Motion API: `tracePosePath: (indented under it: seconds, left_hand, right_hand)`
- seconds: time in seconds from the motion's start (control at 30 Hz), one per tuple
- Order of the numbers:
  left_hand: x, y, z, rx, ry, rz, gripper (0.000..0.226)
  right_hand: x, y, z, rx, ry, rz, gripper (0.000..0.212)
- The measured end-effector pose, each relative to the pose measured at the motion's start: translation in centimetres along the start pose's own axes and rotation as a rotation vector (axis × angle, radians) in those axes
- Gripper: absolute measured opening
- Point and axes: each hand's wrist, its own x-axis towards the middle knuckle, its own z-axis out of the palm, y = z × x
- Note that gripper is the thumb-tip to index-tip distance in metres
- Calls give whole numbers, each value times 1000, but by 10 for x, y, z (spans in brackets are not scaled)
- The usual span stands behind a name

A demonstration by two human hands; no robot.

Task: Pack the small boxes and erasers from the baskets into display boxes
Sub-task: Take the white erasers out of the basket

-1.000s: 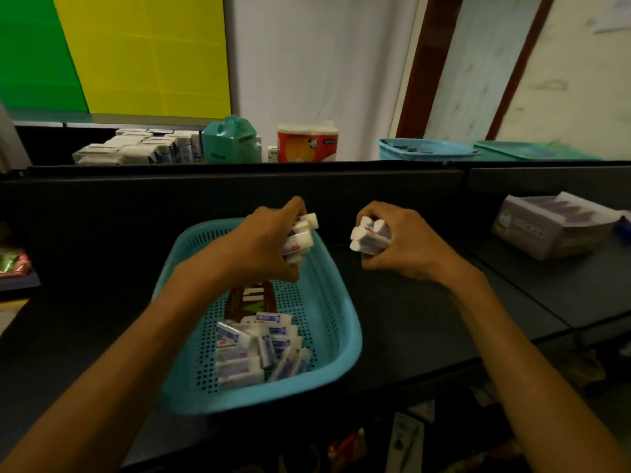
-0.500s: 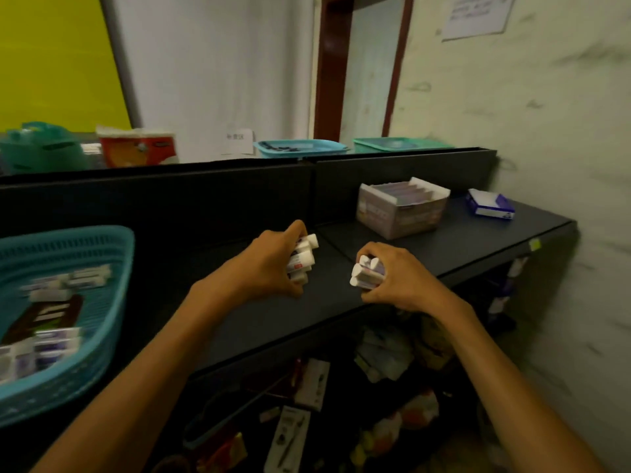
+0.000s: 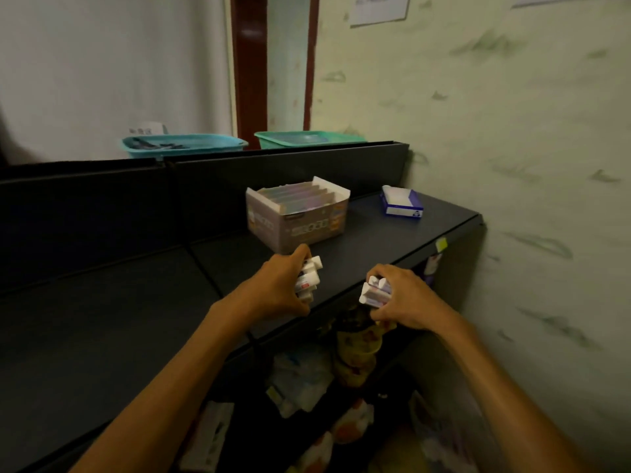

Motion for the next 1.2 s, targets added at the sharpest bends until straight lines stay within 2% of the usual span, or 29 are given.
tracePosePath:
  seconds: [0.17,0.33,0.53,0.8,1.03,1.2]
  left_hand:
    - [104,5,32,-30,-41,-10,59]
    - [204,13,53,-22,8,-4,61]
    - [279,15,82,-30,-51,-130,67]
    - [354,14,104,-18,52,-385,72]
    - [380,16,116,73,143,-616,69]
    - [383,20,125,261,198,-724,72]
  right_hand:
    - [62,72,-29,-21,-14,43,47]
    - [134,131,-47,-44,-87,64,50]
    - [211,180,-65,-64,-151,26,53]
    - [316,232,-68,-80,-250,-175,58]
    - [372,239,-59,-44,-397,-397,60]
    - [384,242,-48,8,-393,-471,69]
